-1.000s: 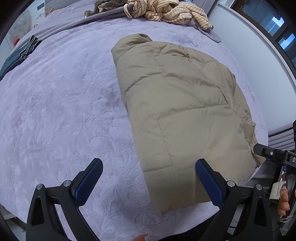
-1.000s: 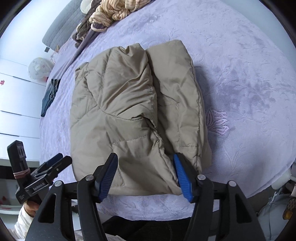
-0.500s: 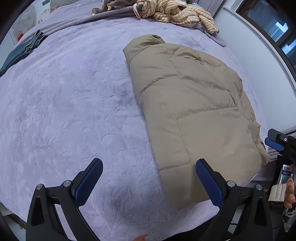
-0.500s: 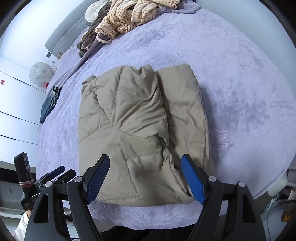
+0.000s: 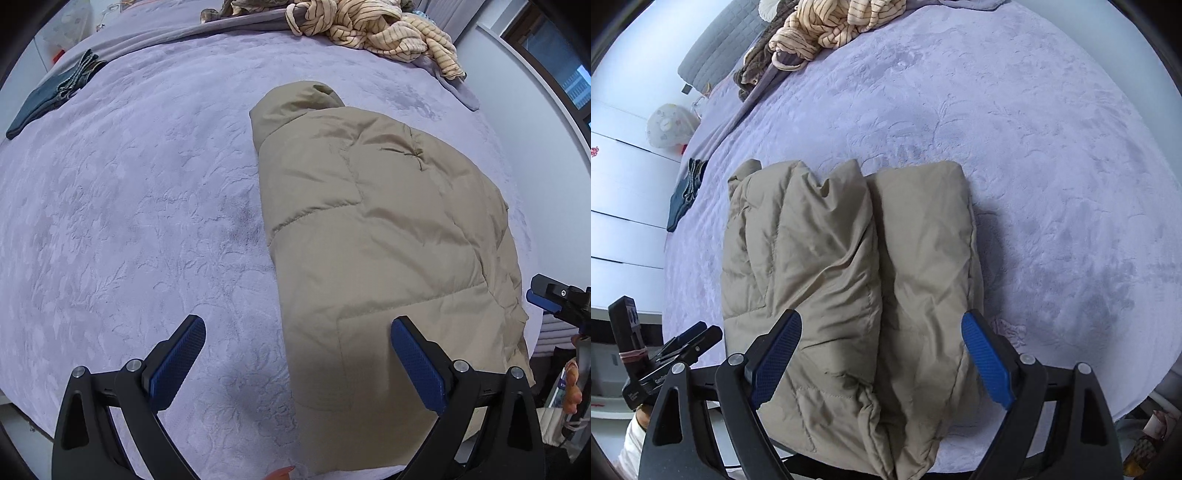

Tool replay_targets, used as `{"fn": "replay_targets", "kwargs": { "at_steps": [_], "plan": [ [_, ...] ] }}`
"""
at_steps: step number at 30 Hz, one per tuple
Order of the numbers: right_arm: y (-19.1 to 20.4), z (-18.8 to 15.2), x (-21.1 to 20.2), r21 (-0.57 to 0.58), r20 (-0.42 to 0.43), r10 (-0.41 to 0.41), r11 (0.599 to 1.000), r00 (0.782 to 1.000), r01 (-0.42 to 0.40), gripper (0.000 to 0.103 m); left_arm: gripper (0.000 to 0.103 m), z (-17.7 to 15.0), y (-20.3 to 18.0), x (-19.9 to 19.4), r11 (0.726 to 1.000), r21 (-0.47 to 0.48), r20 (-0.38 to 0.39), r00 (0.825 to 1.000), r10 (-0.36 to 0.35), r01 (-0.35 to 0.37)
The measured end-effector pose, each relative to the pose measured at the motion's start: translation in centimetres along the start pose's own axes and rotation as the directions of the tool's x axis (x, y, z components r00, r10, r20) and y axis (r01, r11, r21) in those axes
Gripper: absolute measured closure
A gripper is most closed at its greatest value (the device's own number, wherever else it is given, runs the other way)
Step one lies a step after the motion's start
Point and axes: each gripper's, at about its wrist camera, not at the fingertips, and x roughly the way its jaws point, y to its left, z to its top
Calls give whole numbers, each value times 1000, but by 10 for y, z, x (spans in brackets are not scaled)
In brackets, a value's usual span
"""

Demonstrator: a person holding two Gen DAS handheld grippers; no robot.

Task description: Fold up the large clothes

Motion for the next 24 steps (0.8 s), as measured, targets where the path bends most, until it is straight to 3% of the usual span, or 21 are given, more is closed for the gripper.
{"fn": "replay_targets", "kwargs": {
  "at_steps": [5, 6, 7, 8, 15, 18, 20, 24],
  "plan": [
    [-24, 15, 7, 38, -8, 17, 999, 1000, -16, 12, 2, 15, -6, 12, 998, -5, -18, 998, -57, 57],
    [-30, 18, 9, 45, -9, 20, 999, 1000, -20, 10, 2, 17, -6, 15, 997, -12, -26, 997, -73, 73],
    [-36, 20, 12, 56, -16, 27, 998, 1000, -26, 0, 2, 19, -7, 17, 996, -19, -31, 996, -84, 83],
    [-41, 23, 16, 70, -24, 40, 997, 999, -38, 0, 2, 20, -7, 19, 995, -24, -36, 995, -95, 95],
    [-79, 33, 68, 196, -118, 202, 964, 972, -177, 0, 2, 28, -10, 37, 980, -43, -75, 977, -197, 195],
    [-86, 34, 93, 265, -138, 306, 928, 942, -263, 0, 2, 34, 3, 45, 952, -89, -74, 951, -300, 294],
    [-88, 35, 100, 315, -110, 399, 883, 910, -349, 0, 2, 40, 21, 54, 924, -159, -69, 929, -363, 349],
    [-89, 39, 98, 357, -16, 585, 761, 811, -541, 0, 2, 48, 54, 79, 839, -280, -52, 865, -499, 467]
  ]
}}
